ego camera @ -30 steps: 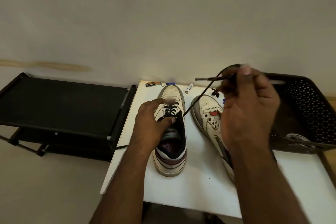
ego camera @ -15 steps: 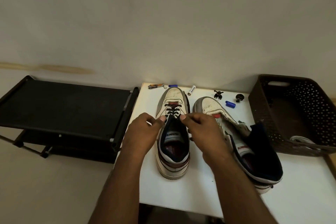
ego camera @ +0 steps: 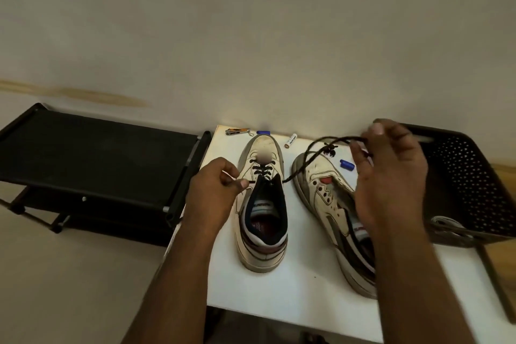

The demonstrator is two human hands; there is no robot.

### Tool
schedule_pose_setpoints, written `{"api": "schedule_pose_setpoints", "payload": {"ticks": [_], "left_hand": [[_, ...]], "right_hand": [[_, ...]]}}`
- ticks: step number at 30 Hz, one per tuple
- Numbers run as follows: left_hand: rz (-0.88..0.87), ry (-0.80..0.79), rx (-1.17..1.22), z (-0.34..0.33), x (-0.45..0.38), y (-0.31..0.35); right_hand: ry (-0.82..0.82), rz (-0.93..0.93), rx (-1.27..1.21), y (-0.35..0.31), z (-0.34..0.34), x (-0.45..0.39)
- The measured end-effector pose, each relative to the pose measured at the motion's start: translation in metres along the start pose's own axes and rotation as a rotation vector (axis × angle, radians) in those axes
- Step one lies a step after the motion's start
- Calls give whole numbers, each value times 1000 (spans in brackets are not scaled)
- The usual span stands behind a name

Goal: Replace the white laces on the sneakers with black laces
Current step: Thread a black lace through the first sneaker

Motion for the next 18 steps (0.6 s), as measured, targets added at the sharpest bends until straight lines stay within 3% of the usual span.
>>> {"api": "schedule_pose_setpoints", "payload": {"ticks": [3,5,7,9,11,15,18], "left_hand": [[-110,212,-120,7,8,9],[-10,134,-115,8,12,11],[123,-54,-226,0,12,6],[174,-194,-222,-8,12,0],[151,-195,-34,-12,12,0],[121,-95,291,-11,15,11],[167,-97,364,-14,14,11]], "right_hand": [[-16,397,615,15,1,25],[-112,542,807,28,-6,43],[-304,596,1109,37,-16,56],[-540,385,1337,46,-20,59],[-587,29,1361,53,-18,56],[-301,-344,876,71,-6,46],[-264,-524,613,80,-12,51]]}}
Point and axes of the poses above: each hand's wrist, its own x-axis away from the middle knuckle, its own z-axis out of the back of the hand, y = z × x, the point moved 2 cm from there along -x, towards the middle knuckle, and after that the axes turned 4 degrees about z, right-handed, at the moved point
